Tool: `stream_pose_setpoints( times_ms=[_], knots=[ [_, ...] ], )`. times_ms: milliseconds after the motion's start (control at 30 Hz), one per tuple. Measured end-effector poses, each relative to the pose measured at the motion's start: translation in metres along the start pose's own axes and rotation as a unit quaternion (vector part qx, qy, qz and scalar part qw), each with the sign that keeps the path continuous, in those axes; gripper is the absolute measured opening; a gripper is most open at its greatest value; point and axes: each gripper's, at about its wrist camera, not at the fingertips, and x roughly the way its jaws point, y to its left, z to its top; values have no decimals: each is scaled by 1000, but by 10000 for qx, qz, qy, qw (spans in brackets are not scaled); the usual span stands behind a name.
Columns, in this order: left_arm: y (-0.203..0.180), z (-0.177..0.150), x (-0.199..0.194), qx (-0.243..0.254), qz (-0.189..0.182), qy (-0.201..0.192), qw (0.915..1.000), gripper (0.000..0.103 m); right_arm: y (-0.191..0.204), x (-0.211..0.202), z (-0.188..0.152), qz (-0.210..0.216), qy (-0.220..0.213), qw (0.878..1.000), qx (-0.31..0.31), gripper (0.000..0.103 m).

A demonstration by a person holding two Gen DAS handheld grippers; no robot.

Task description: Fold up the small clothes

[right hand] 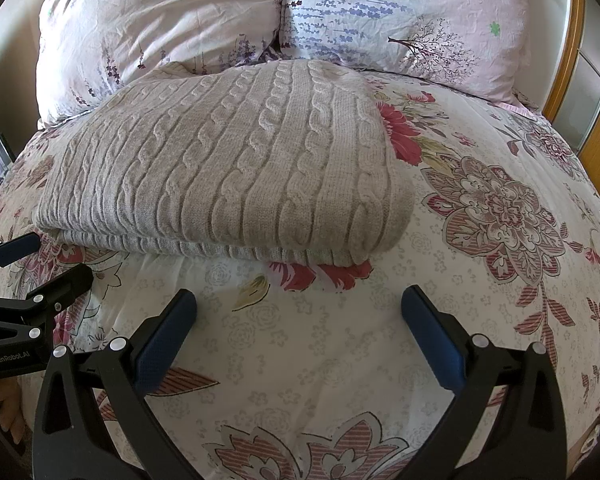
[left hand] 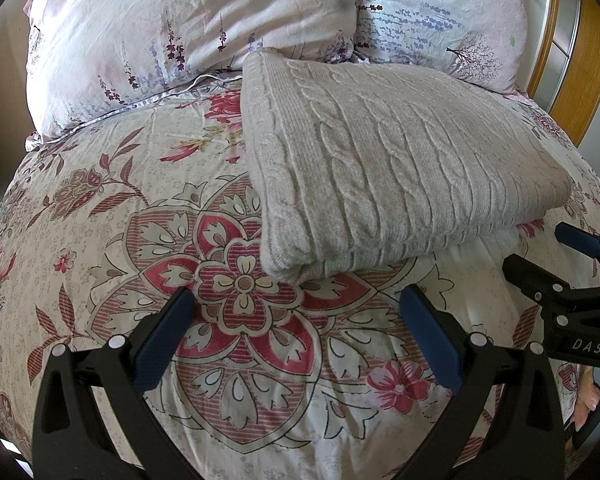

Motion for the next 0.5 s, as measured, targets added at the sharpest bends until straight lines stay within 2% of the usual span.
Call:
stream_pose_setpoints(
  times_ms=[500],
  knots=[
    [0,0,0,2,-3,0,10000,101,0,0,0,1,-1,10000,-1,102]
  ],
)
